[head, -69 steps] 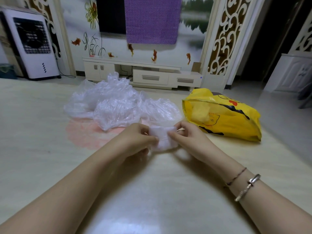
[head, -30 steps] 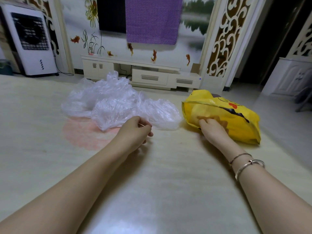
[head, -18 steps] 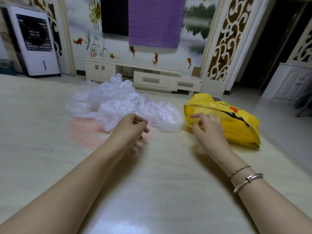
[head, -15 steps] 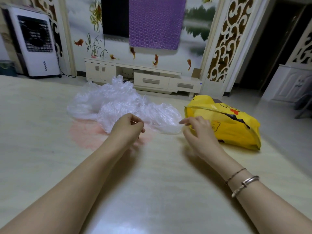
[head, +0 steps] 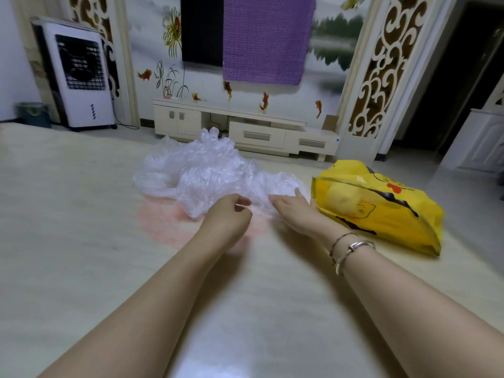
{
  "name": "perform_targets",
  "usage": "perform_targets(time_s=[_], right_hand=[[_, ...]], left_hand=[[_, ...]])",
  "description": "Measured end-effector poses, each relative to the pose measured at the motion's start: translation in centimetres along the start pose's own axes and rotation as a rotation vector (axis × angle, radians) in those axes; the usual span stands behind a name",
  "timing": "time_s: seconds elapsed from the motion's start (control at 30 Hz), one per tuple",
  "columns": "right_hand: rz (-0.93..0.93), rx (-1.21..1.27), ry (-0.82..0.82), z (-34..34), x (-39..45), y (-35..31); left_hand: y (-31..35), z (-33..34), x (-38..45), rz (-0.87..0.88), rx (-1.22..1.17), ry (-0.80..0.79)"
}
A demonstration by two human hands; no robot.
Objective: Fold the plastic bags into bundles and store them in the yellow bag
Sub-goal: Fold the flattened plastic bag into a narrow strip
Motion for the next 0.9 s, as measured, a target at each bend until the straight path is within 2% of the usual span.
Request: perform_targets(time_s=[0.1,0.23,0.4,0.53,0.67,0.73,0.8,0.9], right_hand=[[-0.039,0.1,0.069,-0.7,-0.6,-1.2],[-0.287,0.469,0.23,-4.4,-3.8,-3.4],[-0.505,0.788,0.111,-5.8,-8.9,-4.6],[-0.546,0.82,0.076,-4.9,-10.3,-3.5],[-0.484,0.733,0.225,-4.6,-9.5,-2.3],[-0.444,0.705,0.309,-5.2,-9.2,-1.9],[-0.443,0.654,0.35,-5.5,-9.3,-1.9],[-0.452,0.558,0.461,-6.5,-9.8,-1.6]], left_hand=[[-0.1,-0.1,0.2,-0.005,-0.03,0.004],[-0.1,0.2,0.5,-0.026,-0.18,0.005],[0.2,1.2,-0.6,-0.159,-0.676,-0.105],[2.0,2.7,-1.6,-0.089,-0.834,-0.305],[2.2,3.5,-1.6,-0.044,-0.866,-0.385],[2.3,3.4,-1.2,0.011,-0.782,-0.34],[1.5,2.8,-0.4,0.012,-0.692,-0.225],[0.3,1.1,1.0,0.012,-0.414,0.049]])
Point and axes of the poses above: each hand's wrist, its own x-axis towards the middle knuckle, its own z-axis out of the palm, y = z × x, the point moved 9 cm from there along x, towards the middle knuckle, and after that the axes turned 7 degrees about x, right-handed, at the moved point
